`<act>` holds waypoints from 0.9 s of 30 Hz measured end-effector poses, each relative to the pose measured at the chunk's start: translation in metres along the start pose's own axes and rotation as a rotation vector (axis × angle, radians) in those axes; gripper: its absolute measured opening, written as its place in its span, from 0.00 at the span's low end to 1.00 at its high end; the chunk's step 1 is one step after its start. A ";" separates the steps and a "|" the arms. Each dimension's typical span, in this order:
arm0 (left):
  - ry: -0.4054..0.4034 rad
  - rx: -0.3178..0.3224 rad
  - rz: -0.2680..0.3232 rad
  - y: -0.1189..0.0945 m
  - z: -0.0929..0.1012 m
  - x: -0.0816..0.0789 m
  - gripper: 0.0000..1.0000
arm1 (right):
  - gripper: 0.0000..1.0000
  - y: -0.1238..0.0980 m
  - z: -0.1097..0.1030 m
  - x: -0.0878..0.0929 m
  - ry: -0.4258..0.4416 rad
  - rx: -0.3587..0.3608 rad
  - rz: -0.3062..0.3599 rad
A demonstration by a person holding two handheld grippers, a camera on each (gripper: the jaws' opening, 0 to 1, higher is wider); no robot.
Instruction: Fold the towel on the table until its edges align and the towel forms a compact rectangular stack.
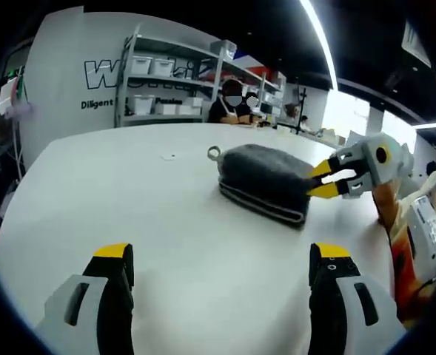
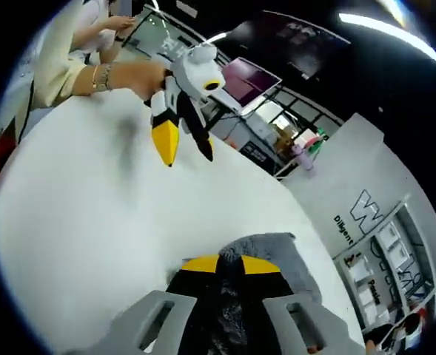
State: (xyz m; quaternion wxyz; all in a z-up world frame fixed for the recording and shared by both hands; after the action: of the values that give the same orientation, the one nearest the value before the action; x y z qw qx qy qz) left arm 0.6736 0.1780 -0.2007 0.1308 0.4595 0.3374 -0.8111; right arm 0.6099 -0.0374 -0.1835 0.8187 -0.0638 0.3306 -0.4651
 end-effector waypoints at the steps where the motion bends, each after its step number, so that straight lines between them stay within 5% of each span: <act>1: 0.000 0.000 0.000 0.000 0.000 0.000 0.97 | 0.05 0.000 -0.001 0.001 0.008 -0.008 -0.001; 10: 0.000 0.000 -0.015 0.001 0.000 0.002 0.97 | 0.07 0.006 -0.016 0.008 0.109 -0.092 -0.008; 18: -0.001 0.001 -0.017 0.001 0.000 0.003 0.97 | 0.20 0.008 -0.018 0.007 0.194 -0.118 0.036; 27: -0.005 0.000 -0.017 0.001 -0.001 0.003 0.97 | 0.33 -0.011 0.005 -0.002 0.365 -0.069 0.178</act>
State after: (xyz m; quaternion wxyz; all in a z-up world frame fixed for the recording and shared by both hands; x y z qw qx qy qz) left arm 0.6730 0.1781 -0.2043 0.1247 0.4545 0.3409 -0.8135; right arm 0.6047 -0.0431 -0.1742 0.7806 0.0228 0.4935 -0.3829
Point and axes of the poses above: the point that each gripper's makers call its tool centre point, and the gripper's own axes: y roughly forward along the fingers, z roughly to its right, x roughly out of its underside, the point moved 6 cm from there along -y, roughly backward along the fingers, and after that the axes turned 13 degrees about -y, right-handed, at the moved point
